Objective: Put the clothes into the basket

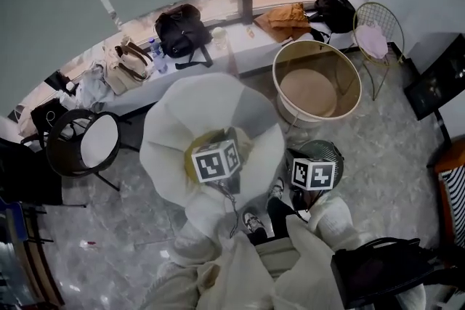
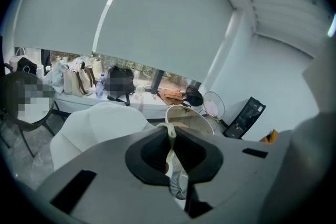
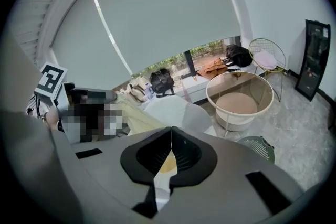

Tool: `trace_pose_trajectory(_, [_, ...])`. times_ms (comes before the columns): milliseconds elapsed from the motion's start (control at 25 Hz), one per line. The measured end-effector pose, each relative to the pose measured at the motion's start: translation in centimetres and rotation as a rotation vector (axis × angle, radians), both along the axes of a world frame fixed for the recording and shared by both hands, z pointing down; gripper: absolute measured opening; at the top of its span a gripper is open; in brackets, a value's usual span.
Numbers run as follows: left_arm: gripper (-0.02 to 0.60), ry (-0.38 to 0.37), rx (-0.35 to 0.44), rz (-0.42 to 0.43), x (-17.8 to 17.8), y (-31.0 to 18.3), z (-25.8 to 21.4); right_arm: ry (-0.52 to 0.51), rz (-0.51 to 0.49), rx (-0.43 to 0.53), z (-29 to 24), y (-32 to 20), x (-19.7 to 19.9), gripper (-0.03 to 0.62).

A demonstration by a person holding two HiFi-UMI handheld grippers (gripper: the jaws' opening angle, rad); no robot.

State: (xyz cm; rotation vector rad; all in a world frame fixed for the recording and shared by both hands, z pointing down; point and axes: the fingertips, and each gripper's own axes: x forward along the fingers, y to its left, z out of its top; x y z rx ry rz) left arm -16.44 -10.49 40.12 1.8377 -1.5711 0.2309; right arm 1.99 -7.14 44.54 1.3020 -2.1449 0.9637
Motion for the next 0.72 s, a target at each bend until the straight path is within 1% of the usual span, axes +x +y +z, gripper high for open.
trace_pose_trajectory(200, [0.015,0.009,0.033,0.062,3.0,-1.0,-2.0,-0.013,0.067,0.014,-1.0,0.8,3.0,0.025])
trace_pose_trajectory(360, [0.015,0.005,0.022,0.107,6.3,-1.5,-2.2,-0.026,0.131,0.023,-1.5,0.5,6.4,0.025])
trace_pose_trajectory(520, [0.015,-0.013,0.014,0.142,9.5,-1.9,-1.1,-0.039,0.158,0.025,-0.9,0.2,9.1,0.025])
trace_pose_trajectory(720, [0.015,-0.026,-0.017,0.169,14.2,-3.0,-1.8,-0.038,0.199,0.026,-2.4,-0.7,14.5,0.025])
